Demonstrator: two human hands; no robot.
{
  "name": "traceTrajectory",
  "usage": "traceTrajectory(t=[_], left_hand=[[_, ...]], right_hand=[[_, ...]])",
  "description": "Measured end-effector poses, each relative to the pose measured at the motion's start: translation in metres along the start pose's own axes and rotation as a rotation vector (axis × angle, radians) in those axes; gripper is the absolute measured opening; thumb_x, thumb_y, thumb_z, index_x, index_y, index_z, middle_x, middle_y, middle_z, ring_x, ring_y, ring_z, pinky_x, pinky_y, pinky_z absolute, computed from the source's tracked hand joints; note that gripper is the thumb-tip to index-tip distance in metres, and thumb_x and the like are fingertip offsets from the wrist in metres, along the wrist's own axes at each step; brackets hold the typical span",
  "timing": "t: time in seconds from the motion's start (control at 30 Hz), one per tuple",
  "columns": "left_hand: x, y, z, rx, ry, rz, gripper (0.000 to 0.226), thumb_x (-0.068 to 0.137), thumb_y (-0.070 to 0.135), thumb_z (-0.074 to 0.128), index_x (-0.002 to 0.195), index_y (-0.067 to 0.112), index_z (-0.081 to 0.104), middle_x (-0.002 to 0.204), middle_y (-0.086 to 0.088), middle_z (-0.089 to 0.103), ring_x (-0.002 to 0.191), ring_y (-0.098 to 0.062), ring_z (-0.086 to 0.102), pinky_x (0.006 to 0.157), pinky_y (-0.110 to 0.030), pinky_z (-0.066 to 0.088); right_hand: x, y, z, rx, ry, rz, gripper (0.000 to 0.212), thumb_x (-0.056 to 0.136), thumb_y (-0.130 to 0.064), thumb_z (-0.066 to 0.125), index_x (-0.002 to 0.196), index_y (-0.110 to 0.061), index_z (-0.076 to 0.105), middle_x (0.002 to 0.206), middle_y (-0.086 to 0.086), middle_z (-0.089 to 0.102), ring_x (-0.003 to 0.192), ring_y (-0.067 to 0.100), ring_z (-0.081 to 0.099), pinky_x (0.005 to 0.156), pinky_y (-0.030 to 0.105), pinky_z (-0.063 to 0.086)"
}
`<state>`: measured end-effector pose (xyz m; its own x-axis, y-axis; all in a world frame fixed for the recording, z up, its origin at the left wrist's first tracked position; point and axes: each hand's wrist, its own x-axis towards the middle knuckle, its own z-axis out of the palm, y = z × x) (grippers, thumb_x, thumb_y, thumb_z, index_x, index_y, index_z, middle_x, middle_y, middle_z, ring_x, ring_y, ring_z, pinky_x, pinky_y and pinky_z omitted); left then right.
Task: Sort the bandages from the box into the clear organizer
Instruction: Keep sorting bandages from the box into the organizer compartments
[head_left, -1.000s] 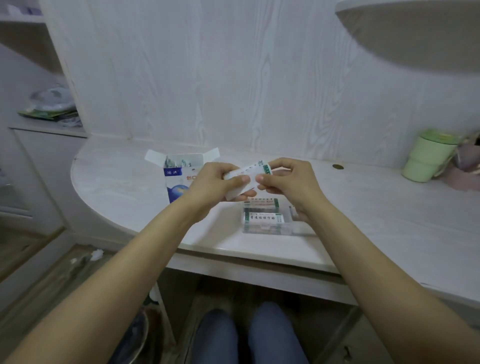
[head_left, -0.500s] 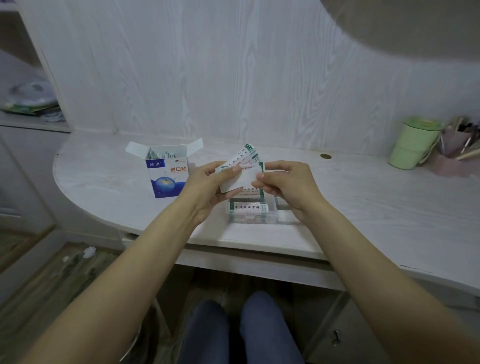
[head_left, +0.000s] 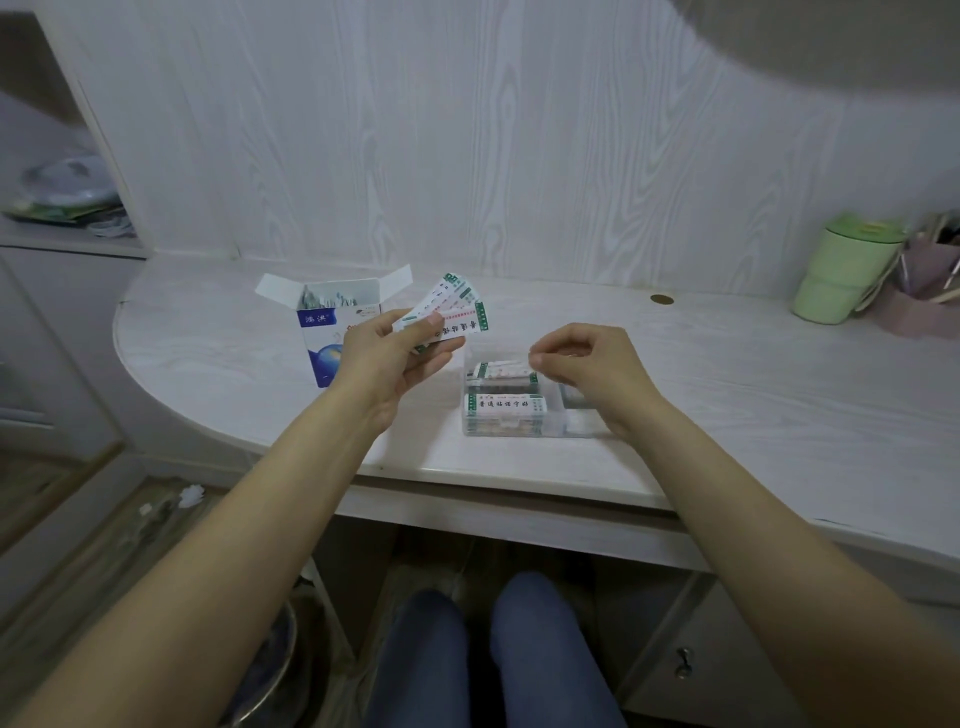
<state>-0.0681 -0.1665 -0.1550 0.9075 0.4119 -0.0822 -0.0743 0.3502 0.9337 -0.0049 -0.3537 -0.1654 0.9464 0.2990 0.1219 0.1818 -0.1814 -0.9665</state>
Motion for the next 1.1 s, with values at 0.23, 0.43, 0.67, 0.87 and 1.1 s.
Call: traceTrajectory(t=[0.23,0.43,0.67,0.87,1.1], left_hand=[[0.001,-0.001,0.0,0.008,-0.002,0.002,0.029,0.087,0.006,0.064,0.115,0.0,0.058,0.096,-0.012,0.071,0.078,-0.018,0.073,0.067,-0.022,0.058],[-0.001,-0.001,0.002,0.012,-0.014,0.01,0.023,0.088,0.005,0.063,0.11,0.002,0.059,0.094,-0.011,0.071,0.074,-0.016,0.072,0.07,-0.023,0.059],[-0.003,-0.001,0.003,0.021,-0.024,0.007,0.023,0.088,0.005,0.063,0.11,0.001,0.06,0.091,-0.01,0.071,0.072,-0.016,0.072,0.072,-0.024,0.059],[-0.009,-0.006,0.007,0.06,-0.108,-0.016,0.02,0.085,0.001,0.064,0.105,0.004,0.062,0.087,-0.01,0.073,0.075,-0.018,0.072,0.066,-0.021,0.058],[-0.01,-0.005,0.013,0.165,-0.146,-0.034,0.011,0.092,0.014,0.059,0.097,0.005,0.066,0.088,-0.009,0.071,0.072,-0.015,0.071,0.067,-0.022,0.059]], right_hand=[[0.001,0.009,0.006,-0.43,-0.031,-0.083,0.008,0.08,-0.009,0.072,0.086,-0.014,0.073,0.067,-0.008,0.061,0.062,-0.001,0.053,0.054,0.005,0.038],[0.001,0.011,0.015,-0.675,-0.072,-0.169,0.005,0.083,-0.012,0.07,0.084,-0.011,0.074,0.074,-0.006,0.061,0.064,-0.001,0.051,0.055,0.001,0.035],[0.005,0.013,0.017,-0.79,-0.085,-0.23,0.009,0.083,-0.016,0.069,0.089,-0.011,0.074,0.082,-0.003,0.063,0.076,0.009,0.055,0.063,0.016,0.036],[0.003,-0.013,0.018,-0.132,-0.013,-0.149,0.017,0.081,-0.023,0.074,0.096,-0.019,0.068,0.084,-0.001,0.069,0.077,0.009,0.065,0.069,0.019,0.052],[0.004,-0.013,0.02,-0.028,0.054,-0.109,0.018,0.074,-0.008,0.079,0.084,-0.013,0.065,0.076,0.01,0.071,0.07,0.021,0.07,0.07,0.031,0.059]])
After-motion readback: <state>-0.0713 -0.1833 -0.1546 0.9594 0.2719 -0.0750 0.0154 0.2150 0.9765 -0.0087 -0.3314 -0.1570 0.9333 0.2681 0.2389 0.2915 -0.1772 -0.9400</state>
